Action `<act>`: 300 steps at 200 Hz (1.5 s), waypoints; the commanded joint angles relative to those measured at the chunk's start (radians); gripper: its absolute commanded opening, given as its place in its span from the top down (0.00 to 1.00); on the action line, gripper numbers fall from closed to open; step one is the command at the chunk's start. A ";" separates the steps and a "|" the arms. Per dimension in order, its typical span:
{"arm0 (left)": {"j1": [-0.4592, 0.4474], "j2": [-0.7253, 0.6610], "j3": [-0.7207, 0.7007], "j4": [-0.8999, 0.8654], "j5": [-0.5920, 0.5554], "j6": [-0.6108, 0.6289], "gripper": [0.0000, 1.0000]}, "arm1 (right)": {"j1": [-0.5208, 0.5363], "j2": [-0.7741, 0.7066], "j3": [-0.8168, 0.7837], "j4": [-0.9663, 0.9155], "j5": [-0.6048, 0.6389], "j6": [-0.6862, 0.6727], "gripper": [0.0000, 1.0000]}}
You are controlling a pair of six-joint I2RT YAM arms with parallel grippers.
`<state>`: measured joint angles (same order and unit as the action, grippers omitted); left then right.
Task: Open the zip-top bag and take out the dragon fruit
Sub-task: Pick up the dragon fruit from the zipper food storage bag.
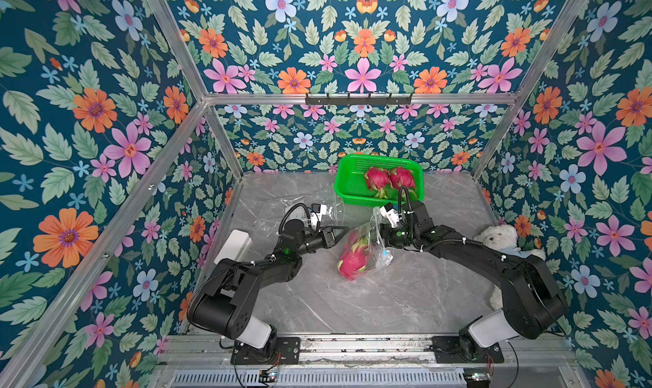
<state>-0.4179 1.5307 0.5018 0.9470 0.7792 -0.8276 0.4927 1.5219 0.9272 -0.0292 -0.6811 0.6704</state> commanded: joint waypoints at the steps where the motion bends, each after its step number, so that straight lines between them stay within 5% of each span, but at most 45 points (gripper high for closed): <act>1: -0.026 0.017 -0.036 0.028 -0.021 -0.003 0.87 | 0.007 -0.002 -0.019 0.009 -0.032 0.036 0.26; 75: -0.068 0.017 -0.110 -0.006 -0.036 -0.004 0.88 | -0.024 -0.089 -0.013 -0.258 -0.011 0.002 0.25; 106: -0.092 0.025 -0.104 -0.007 -0.064 -0.005 0.88 | -0.014 -0.069 -0.042 -0.197 -0.131 0.059 0.28; 173: -0.162 0.125 -0.114 0.169 -0.123 -0.109 0.90 | 0.062 0.069 -0.062 0.051 -0.092 0.196 0.31; 266: -0.158 0.159 -0.112 0.246 -0.126 -0.148 0.90 | 0.059 0.006 -0.110 0.139 -0.006 0.230 0.97; 300: -0.065 0.107 -0.092 0.257 -0.092 -0.149 0.68 | 0.012 -0.116 -0.124 0.125 -0.013 0.144 1.00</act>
<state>-0.5358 1.6688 0.3977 1.2106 0.6758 -0.9802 0.5297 1.4761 0.8024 0.0311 -0.6666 0.8810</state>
